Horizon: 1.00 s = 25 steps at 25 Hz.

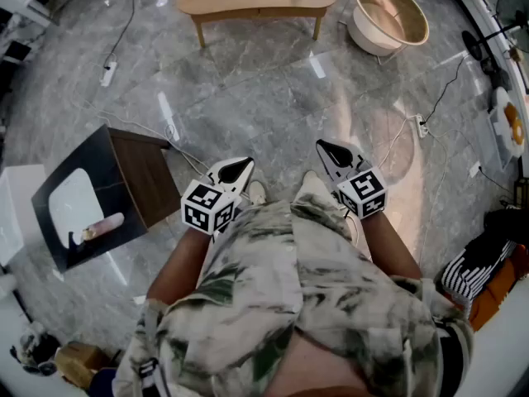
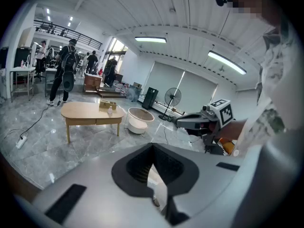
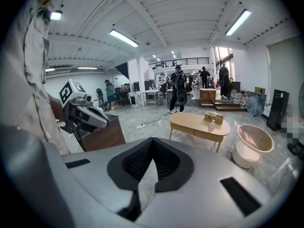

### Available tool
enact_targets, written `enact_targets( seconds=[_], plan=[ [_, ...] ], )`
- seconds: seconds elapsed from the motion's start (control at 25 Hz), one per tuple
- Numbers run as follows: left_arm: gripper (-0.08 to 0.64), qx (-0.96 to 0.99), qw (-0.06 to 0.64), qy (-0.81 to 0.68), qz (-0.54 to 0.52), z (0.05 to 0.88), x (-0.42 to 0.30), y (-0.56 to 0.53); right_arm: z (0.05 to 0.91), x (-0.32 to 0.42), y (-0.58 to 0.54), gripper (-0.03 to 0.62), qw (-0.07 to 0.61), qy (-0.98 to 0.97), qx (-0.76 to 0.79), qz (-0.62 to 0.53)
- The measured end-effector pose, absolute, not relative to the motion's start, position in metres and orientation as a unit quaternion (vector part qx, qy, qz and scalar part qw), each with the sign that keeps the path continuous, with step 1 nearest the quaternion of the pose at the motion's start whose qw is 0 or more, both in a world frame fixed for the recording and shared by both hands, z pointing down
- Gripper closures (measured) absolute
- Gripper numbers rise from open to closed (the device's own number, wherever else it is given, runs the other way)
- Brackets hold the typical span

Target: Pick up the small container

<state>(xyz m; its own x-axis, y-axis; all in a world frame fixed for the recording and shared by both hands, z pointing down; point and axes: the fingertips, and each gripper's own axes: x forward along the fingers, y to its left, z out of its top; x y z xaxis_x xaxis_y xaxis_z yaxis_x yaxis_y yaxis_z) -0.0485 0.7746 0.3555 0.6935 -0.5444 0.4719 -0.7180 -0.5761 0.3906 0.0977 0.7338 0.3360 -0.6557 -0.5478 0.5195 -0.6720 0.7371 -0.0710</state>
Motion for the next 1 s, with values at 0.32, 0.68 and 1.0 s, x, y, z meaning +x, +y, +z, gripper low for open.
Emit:
enact_targets(
  seconds=[0.32, 0.68, 1.0],
  plan=[
    [0.538, 0.885, 0.288, -0.335, 0.145, 0.355, -0.037, 0.744, 0.333, 0.084, 0.718, 0.572, 0.232, -0.901, 0.341, 0.134],
    [0.538, 0.89, 0.282, -0.322, 0.154, 0.339, 0.022, 0.643, 0.322, 0.132, 0.601, 0.571, 0.193, -0.911, 0.339, 0.138],
    [0.538, 0.881, 0.279, -0.344, 0.165, 0.337, 0.086, 0.538, 0.326, 0.195, 0.479, 0.42, 0.168, -0.918, 0.334, 0.131]
  ],
)
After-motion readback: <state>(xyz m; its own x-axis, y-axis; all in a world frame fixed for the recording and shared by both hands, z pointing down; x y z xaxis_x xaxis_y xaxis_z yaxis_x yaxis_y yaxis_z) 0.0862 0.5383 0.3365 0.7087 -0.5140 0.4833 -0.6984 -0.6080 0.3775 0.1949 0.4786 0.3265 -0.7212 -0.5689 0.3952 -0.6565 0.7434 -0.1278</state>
